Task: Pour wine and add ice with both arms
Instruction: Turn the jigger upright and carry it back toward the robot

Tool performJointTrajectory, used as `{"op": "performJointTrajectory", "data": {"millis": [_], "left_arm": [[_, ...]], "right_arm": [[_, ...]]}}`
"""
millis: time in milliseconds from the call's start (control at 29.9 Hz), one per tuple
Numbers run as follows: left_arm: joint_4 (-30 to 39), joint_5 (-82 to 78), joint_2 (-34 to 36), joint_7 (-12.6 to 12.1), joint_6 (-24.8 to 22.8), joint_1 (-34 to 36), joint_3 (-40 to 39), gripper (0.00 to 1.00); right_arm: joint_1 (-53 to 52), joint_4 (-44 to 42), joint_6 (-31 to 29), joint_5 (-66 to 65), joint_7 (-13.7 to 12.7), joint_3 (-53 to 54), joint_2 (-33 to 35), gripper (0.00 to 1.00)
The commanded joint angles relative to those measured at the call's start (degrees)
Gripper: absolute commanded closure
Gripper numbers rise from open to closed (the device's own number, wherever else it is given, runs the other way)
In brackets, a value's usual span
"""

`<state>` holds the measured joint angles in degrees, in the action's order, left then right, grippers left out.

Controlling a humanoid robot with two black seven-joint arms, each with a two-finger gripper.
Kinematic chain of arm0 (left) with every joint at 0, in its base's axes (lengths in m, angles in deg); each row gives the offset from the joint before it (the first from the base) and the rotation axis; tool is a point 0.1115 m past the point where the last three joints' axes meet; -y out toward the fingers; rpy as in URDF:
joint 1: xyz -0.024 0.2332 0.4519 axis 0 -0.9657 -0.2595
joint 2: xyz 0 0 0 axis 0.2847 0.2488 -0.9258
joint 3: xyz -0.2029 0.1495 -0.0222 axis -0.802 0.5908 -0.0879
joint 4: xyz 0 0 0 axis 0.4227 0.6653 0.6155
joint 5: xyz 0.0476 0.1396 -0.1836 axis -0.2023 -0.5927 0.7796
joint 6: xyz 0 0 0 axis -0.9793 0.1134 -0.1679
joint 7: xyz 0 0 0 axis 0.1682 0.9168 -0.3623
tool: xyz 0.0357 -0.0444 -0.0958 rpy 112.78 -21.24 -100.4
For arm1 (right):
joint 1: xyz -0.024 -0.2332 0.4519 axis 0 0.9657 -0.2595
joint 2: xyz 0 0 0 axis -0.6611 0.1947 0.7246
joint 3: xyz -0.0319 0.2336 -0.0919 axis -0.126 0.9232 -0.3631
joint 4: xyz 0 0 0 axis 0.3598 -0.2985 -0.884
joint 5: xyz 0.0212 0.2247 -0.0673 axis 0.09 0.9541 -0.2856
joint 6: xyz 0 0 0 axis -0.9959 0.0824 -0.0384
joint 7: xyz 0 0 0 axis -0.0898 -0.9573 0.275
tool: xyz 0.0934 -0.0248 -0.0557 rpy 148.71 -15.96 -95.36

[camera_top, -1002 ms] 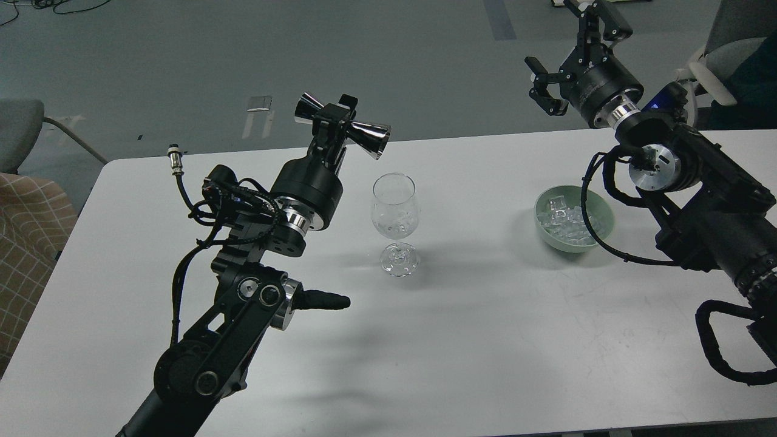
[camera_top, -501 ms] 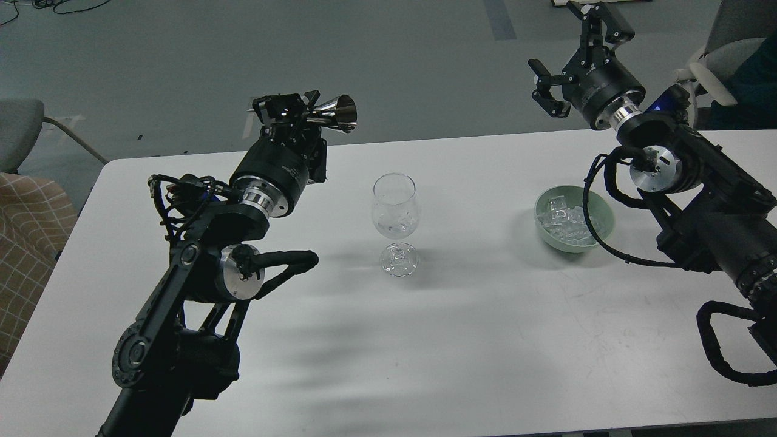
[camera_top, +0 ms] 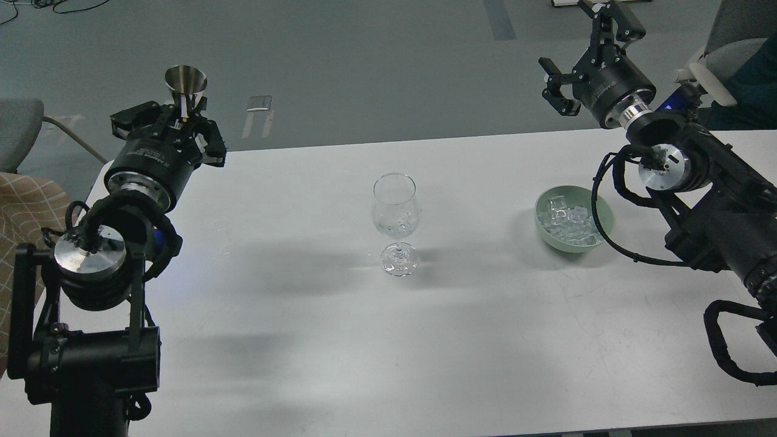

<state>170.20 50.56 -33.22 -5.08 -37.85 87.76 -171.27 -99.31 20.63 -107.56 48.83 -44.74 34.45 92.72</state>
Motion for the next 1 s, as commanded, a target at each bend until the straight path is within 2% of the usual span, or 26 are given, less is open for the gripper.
{"op": "performJointTrajectory", "data": {"millis": [0, 267, 568, 802, 969], "left_arm": [[-1.0, 1.8, 0.1, 0.1, -0.5, -2.4, -1.6, 1.00], [-5.4, 2.3, 0.3, 0.6, -2.2, -3.9, -6.9, 1.00], [-9.9, 2.3, 0.0, 2.0, -2.4, -3.9, -9.3, 1.00], [-15.0, 2.3, 0.0, 3.1, -4.8, -3.5, -10.5, 1.00], [-16.1, 2.2, 0.0, 3.3, -4.8, -3.5, -11.2, 1.00]], "right_arm": [[0.3, 0.0, 0.0, -0.1, 0.0, 0.0, -0.2, 0.00], [0.4, 0.0, 0.3, -0.1, 0.0, 0.0, -0.7, 0.00], [0.4, 0.1, 0.4, -0.1, 0.0, 0.0, -1.4, 0.00], [0.4, 0.3, 0.5, -0.1, 0.0, 0.0, -1.1, 0.00], [0.4, 0.3, 0.6, -0.1, 0.0, 0.0, -1.6, 0.00]]}}
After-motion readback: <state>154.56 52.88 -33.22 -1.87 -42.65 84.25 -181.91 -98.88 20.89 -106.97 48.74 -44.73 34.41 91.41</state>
